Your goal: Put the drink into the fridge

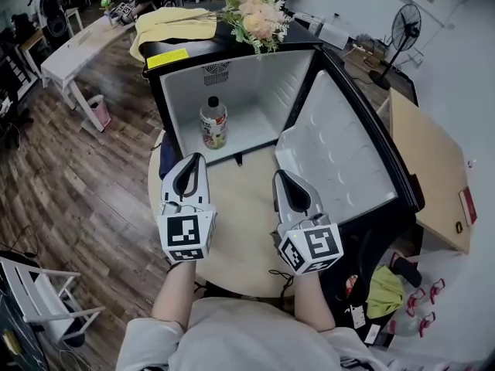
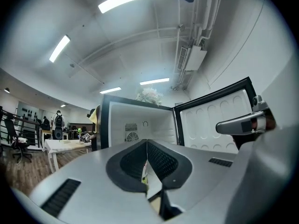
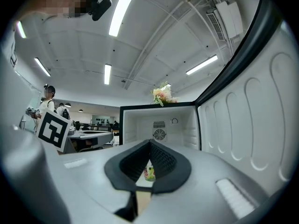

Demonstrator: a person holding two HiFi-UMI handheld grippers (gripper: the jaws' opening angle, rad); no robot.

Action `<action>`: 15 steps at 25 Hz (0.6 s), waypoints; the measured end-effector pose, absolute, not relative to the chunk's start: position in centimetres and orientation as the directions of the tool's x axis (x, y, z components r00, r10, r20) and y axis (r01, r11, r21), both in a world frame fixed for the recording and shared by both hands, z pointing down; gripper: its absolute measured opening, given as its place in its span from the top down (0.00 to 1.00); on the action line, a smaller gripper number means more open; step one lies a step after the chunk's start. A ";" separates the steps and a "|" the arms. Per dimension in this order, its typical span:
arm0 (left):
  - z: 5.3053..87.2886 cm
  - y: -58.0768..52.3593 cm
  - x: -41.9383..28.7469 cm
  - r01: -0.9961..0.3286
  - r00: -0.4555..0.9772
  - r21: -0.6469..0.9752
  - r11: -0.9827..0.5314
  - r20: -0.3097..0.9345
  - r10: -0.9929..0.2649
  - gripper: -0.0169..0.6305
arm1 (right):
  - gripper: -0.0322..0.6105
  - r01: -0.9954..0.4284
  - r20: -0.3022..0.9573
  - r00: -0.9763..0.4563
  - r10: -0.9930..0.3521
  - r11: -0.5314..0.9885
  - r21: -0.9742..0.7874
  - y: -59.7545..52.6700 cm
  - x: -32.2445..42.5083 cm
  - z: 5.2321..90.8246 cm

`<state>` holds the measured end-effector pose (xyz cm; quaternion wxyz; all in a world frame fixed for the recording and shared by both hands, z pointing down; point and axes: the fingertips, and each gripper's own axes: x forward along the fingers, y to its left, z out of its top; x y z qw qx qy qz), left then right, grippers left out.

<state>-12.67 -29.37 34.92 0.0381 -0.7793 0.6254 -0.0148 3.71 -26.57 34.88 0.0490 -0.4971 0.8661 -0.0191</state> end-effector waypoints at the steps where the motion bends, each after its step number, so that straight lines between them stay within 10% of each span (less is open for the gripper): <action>1: 34.8 -28.8 -12.6 -0.973 0.217 -0.080 -0.215 -0.025 -0.976 0.96 | 0.94 -0.857 -0.069 -0.505 -0.861 0.509 -0.082 -26.2 3.7 34.8; 15: 32.4 -21.2 -12.4 -0.980 0.185 -0.088 -0.180 -0.052 -0.981 0.96 | 0.94 -0.838 -0.101 -0.531 -0.841 0.539 -0.084 -21.7 4.8 33.8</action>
